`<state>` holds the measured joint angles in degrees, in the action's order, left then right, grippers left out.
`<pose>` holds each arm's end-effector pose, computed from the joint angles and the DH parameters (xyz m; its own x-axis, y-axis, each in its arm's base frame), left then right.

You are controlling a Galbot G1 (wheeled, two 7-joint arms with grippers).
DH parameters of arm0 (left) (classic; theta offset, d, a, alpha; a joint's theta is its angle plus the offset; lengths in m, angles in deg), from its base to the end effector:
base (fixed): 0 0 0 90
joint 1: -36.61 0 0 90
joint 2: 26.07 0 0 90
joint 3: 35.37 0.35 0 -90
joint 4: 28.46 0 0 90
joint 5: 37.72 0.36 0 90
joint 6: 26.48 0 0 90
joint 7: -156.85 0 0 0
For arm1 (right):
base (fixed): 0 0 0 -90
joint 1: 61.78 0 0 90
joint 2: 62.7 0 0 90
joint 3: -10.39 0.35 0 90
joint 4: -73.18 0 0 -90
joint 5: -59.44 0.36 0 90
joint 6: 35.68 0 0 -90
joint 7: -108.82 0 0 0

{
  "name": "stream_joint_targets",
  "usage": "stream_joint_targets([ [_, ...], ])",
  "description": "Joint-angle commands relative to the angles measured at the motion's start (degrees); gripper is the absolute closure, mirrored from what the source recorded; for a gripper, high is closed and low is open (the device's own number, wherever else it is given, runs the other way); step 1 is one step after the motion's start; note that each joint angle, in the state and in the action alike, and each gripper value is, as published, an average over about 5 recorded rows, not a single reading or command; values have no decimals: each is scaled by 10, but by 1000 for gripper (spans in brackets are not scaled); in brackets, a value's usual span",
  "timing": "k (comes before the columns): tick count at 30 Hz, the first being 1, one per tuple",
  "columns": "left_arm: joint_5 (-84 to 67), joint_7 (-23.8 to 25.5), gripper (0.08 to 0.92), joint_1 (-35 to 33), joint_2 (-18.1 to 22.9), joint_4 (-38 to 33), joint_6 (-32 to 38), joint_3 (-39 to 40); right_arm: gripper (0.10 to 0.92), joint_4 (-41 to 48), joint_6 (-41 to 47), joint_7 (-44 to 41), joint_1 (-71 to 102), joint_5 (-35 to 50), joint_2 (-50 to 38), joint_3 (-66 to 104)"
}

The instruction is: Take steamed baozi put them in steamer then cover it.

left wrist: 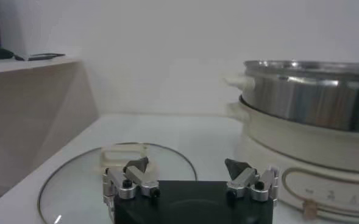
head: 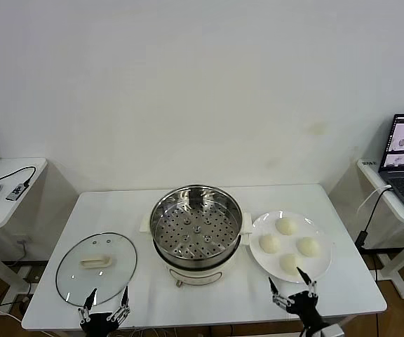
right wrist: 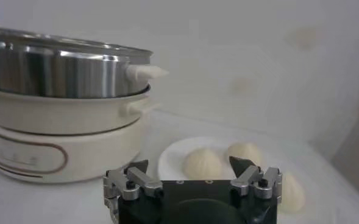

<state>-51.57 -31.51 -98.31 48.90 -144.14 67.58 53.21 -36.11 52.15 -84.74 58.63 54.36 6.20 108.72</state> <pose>0.0988 0.0581 -0.3602 -0.9616 -0.0548 0.2690 -0.0529 0.9985 0.0142 0.1898 -0.1291 -0.3408 -0.9475 -0.2163 0.2354 -0.2994 0.8587 -0.4160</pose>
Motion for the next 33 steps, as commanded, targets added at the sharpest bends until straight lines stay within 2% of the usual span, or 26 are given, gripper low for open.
stream_joint_targets([
  [1, 5, -7, 177, 4, -10, -2, -32, 2, 203, 1, 2, 0, -41, -65, -49, 19],
  [5, 15, -5, 177, 16, -11, -2, -31, -1, 203, 26, 32, -39, -98, -115, -120, 19],
  [10, 48, -5, 177, 22, -10, 7, -18, -2, 203, 66, 79, -137, -201, -176, -212, -10],
  [16, 70, -8, 177, 19, -4, 2, -16, -5, 203, 122, 130, -251, -343, -186, -311, -116],
  [20, 89, -9, 177, 14, -1, -4, -16, -6, 203, 173, 134, -352, -447, -187, -356, -201],
  [27, 94, -3, 177, 13, -2, -8, -16, -8, 203, 266, 125, -448, -611, -179, -373, -377],
  [33, 97, 0, 177, 14, -3, -12, -17, -12, 203, 352, 115, -501, -748, -158, -325, -532],
])
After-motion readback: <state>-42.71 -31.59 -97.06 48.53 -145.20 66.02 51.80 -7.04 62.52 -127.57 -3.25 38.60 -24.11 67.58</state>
